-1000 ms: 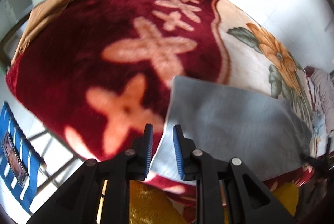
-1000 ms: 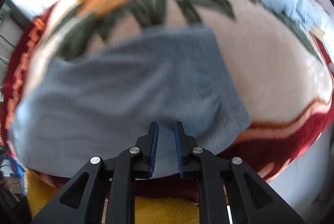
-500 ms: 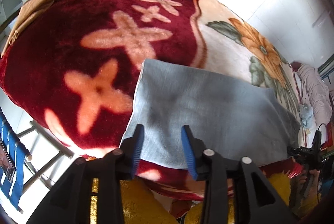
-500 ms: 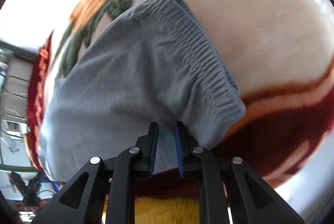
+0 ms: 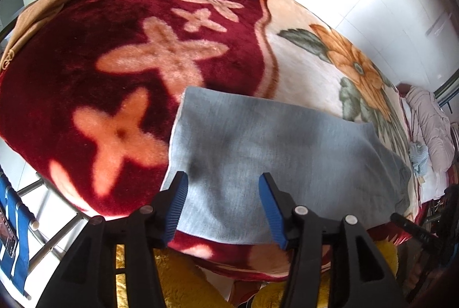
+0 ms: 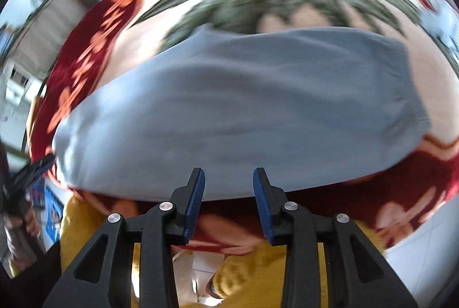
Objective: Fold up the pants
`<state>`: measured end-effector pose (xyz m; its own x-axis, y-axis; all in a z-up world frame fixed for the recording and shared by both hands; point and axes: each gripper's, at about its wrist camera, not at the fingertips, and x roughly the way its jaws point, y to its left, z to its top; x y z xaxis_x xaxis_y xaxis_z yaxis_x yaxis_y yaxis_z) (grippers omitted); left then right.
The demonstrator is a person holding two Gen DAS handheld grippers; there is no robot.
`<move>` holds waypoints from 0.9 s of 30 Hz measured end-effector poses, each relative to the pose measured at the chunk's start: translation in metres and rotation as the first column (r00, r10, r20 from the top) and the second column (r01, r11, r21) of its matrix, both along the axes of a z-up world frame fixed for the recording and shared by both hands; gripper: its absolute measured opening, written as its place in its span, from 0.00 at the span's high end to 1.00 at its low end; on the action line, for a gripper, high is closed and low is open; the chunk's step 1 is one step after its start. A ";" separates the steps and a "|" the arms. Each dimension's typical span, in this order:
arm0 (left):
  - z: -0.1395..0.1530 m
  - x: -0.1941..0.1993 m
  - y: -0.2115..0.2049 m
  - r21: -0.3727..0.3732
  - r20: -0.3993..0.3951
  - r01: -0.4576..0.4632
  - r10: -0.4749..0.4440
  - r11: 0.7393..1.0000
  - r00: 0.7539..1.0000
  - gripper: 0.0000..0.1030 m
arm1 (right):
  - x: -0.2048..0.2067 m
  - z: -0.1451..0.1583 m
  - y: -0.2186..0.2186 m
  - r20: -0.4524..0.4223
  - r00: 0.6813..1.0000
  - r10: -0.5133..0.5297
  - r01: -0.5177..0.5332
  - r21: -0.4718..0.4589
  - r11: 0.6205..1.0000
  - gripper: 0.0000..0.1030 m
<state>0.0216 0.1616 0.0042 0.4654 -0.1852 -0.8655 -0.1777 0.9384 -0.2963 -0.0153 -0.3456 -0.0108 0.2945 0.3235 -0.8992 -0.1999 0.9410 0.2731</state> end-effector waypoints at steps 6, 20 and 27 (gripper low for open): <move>-0.014 0.005 0.002 -0.018 -0.012 -0.007 0.007 1.000 1.000 0.48 | 0.000 -0.027 0.050 -0.060 0.995 0.082 -0.083 -0.016 0.996 0.65; -0.027 0.001 0.004 -0.044 0.036 0.003 -0.001 0.999 0.999 0.44 | -0.011 -0.052 0.049 -0.024 0.999 0.035 -0.035 0.017 0.999 0.46; -0.027 0.003 0.005 -0.070 0.020 0.010 -0.009 0.998 1.000 0.37 | -0.010 -0.053 0.079 -0.026 0.990 0.142 -0.143 -0.074 0.987 0.19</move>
